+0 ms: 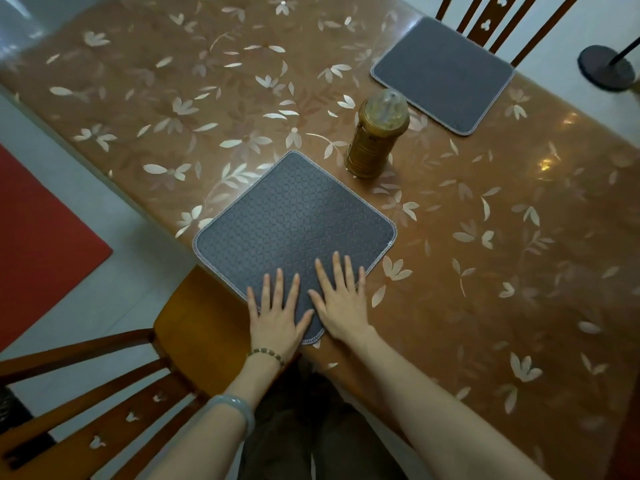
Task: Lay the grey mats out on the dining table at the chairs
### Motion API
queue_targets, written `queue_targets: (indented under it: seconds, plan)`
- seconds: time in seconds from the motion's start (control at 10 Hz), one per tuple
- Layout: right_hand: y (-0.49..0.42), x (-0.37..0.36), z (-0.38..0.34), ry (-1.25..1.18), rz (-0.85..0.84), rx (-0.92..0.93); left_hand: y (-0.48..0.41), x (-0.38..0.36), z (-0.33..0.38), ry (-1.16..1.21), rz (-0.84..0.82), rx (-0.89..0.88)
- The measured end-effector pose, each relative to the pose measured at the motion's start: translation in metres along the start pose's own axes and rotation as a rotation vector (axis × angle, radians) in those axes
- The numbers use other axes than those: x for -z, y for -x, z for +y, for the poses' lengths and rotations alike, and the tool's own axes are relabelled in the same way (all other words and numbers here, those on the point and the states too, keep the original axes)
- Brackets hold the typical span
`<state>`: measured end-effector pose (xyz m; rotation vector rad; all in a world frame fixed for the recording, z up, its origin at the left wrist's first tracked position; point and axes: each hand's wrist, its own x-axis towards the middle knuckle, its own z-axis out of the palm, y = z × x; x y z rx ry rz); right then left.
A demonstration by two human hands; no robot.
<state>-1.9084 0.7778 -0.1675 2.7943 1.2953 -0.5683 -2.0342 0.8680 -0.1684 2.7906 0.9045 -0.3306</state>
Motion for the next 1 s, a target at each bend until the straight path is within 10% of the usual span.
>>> queue_targets:
  seconds: [0.4, 1.0]
  plan:
    - [0.050, -0.011, -0.005, 0.044, 0.056, 0.194, 0.036, -0.010, 0.012, 0.047, 0.021, -0.065]
    - [0.032, 0.087, -0.006, -0.334, -0.379, 0.083, 0.013, 0.058, -0.010, 0.220, -0.341, 0.014]
